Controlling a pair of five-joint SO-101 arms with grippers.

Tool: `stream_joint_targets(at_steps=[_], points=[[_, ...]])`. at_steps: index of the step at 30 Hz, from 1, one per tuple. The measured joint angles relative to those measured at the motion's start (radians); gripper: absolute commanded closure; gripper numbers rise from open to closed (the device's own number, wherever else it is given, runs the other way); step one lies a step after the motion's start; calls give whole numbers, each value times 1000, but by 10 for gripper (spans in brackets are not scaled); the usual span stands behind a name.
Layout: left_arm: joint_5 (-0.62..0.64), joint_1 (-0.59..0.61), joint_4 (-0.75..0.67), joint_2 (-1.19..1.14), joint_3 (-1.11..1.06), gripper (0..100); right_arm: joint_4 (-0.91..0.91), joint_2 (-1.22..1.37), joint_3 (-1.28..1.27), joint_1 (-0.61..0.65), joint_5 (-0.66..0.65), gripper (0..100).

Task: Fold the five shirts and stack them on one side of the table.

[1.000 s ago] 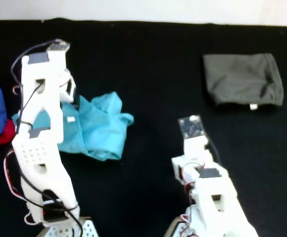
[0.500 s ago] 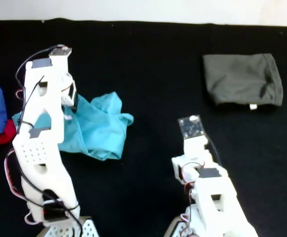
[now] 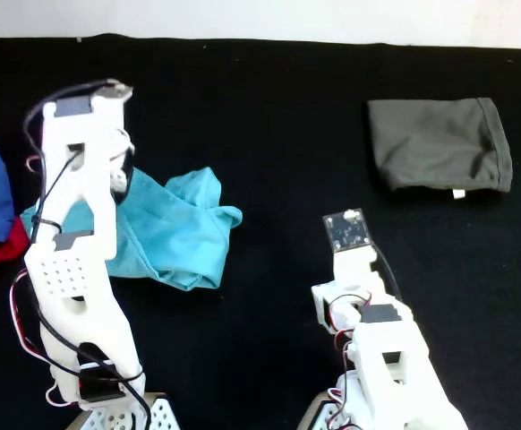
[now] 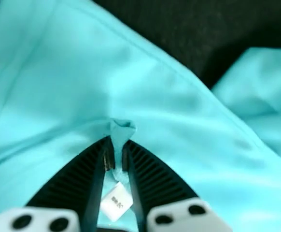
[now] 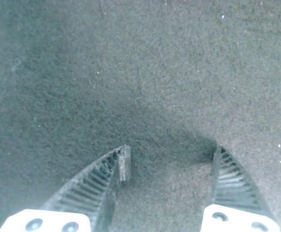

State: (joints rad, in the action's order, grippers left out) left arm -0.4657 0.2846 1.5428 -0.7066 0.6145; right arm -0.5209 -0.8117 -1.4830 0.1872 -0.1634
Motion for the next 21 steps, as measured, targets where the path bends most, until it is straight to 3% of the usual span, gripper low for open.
stream_joint_targets(at_steps=[4, 7, 11, 18, 21], points=[[0, 0, 176, 0, 219, 992, 0, 0, 0, 0, 0, 735], [0, 8, 213, 2, 298, 992, 0, 0, 0, 0, 0, 735], [0, 46, 219, 60, 287, 992, 0, 0, 0, 0, 0, 735], [0, 192, 219, 354, 112, 992, 0, 0, 0, 2, 0, 735], [0, 272, 221, 448, 78, 992, -48, 2, 29, 71, 0, 735]])
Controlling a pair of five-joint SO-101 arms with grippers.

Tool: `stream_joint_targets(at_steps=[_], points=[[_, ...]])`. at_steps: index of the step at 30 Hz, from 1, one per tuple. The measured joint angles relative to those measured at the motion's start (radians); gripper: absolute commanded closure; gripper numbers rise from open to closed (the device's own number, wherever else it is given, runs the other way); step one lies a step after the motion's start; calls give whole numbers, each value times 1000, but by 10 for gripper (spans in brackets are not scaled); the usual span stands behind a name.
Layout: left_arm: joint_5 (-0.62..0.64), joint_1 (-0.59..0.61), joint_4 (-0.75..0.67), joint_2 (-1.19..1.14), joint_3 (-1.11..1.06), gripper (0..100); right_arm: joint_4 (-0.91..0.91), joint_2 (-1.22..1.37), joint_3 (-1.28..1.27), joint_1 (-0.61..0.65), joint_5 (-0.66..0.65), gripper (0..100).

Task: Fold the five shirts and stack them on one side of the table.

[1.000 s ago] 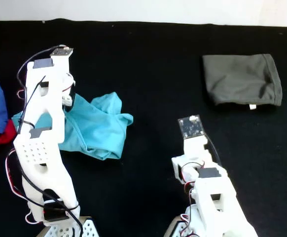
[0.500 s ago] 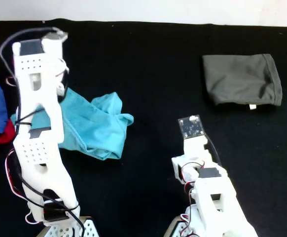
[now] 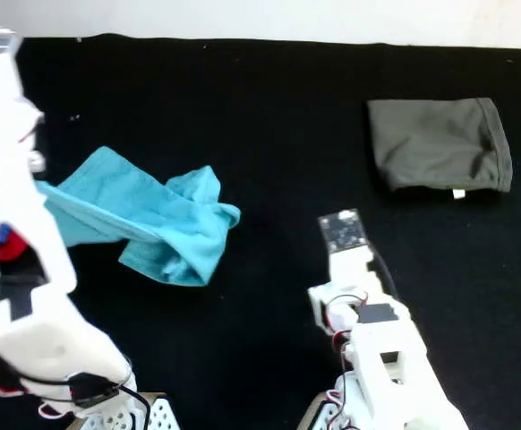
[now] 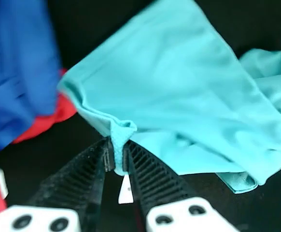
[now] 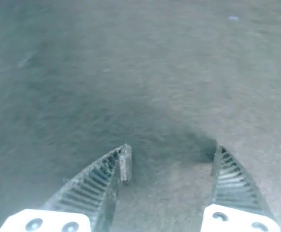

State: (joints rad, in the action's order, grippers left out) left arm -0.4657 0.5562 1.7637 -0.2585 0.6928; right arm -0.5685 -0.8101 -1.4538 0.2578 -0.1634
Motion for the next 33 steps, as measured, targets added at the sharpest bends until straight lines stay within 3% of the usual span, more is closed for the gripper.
stream_joint_targets(at_steps=[5, 12, 18, 25, 33], points=[[0, 127, 0, 31, -9, 992, -152, 81, 241, 209, 0, 735], [0, 238, -48, 31, -9, 992, -354, 427, 669, 462, 0, 731], [0, 278, -77, 31, -9, 992, -519, 654, 996, 647, 0, 585], [0, 347, -80, 31, -9, 992, -540, 882, 1255, 775, 0, 585], [0, 379, -80, 31, -9, 992, -540, 1231, 1583, 787, 60, 585]])
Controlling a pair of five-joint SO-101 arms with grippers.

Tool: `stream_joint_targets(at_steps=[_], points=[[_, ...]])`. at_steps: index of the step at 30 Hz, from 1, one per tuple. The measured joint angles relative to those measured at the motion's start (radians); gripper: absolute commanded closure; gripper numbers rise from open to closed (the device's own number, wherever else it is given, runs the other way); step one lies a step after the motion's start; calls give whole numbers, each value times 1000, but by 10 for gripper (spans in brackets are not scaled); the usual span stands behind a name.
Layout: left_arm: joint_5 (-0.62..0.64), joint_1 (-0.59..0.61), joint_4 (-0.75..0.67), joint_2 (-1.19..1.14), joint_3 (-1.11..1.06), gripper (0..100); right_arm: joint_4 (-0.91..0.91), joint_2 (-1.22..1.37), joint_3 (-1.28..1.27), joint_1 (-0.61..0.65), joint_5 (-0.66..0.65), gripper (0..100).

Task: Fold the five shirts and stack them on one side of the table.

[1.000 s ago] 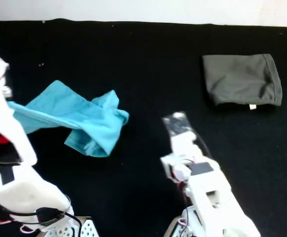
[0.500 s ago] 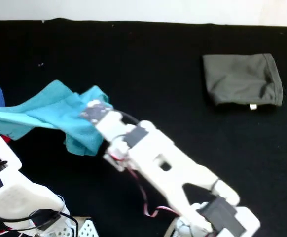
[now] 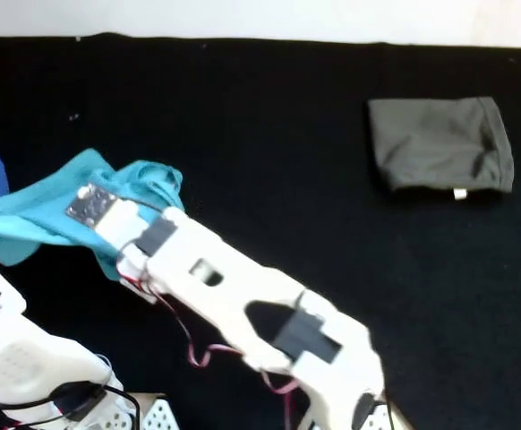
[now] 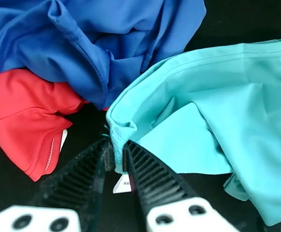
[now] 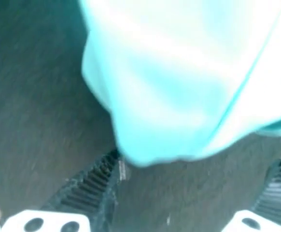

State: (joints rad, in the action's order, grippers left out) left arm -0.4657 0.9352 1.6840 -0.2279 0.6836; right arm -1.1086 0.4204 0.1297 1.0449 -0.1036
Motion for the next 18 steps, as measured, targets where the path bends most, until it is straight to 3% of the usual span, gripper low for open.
stream_joint_targets(at_steps=[3, 7, 9, 18], points=[[0, 0, 0, 0, 0, 992, -12, 138, 144, -12, 11, 670], [0, 0, 0, 0, 0, 992, -78, 287, 322, -46, 14, 992], [0, 0, 11, 0, 0, 992, -114, 341, 404, -66, 14, 960], [0, -18, 41, 0, -3, 992, -385, 400, 740, -222, 12, 993]])
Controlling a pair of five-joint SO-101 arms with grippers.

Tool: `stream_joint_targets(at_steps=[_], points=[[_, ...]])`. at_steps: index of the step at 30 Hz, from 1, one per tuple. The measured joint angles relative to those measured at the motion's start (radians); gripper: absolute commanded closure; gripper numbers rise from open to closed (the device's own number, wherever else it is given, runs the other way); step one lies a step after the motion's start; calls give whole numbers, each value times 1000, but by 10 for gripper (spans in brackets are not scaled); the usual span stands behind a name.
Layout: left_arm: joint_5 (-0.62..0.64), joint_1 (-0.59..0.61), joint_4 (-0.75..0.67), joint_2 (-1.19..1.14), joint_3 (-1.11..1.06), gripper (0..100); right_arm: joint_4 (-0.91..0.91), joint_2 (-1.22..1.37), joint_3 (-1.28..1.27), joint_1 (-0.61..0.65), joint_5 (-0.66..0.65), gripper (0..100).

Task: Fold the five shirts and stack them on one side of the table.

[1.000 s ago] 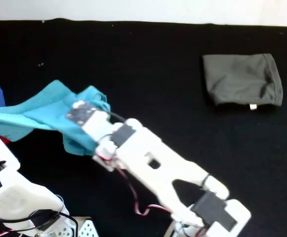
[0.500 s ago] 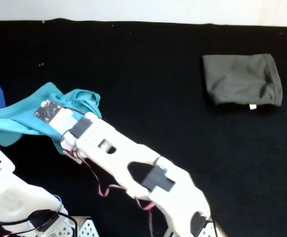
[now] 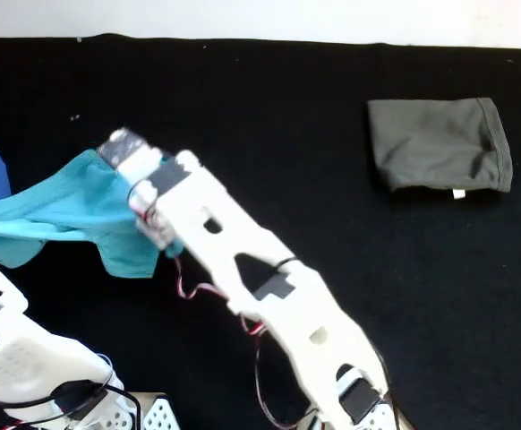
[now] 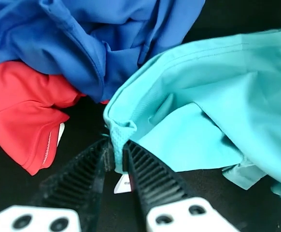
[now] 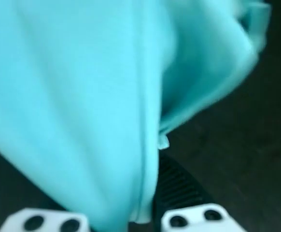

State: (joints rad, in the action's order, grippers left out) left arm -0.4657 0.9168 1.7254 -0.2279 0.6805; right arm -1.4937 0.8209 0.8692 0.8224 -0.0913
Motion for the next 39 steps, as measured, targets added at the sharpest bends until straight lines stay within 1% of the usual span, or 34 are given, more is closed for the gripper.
stream_joint_targets(at_steps=[2, 6, 9, 12, 15, 21, 26, 29, 31, 34, 37, 39], points=[[0, -28, 18, 0, 0, 992, -84, 0, 117, -57, -15, 993], [0, -95, 28, 0, 0, 992, -224, 0, 379, -190, -121, 993], [0, -153, 34, 40, 0, 992, -255, 0, 548, -290, -190, 993], [34, -213, 35, 130, 0, 992, -258, -5, 635, -374, -241, 993], [66, -287, 35, 249, 0, 992, -259, -52, 644, -430, -281, 993], [72, -456, 37, 463, 0, 992, -259, -261, 655, -505, -348, 993], [72, -588, 37, 583, 2, 992, -259, -387, 661, -588, -404, 993], [72, -638, 37, 618, 0, 992, -259, -414, 663, -632, -430, 993], [72, -649, 37, 626, -26, 992, -259, -411, 663, -640, -434, 993], [72, -649, 37, 626, -152, 992, -258, -367, 626, -634, -434, 993], [74, -651, 37, 626, -359, 992, -232, -259, 551, -608, -434, 993], [74, -651, 2, 624, -523, 992, -199, -172, 509, -577, -434, 993]])
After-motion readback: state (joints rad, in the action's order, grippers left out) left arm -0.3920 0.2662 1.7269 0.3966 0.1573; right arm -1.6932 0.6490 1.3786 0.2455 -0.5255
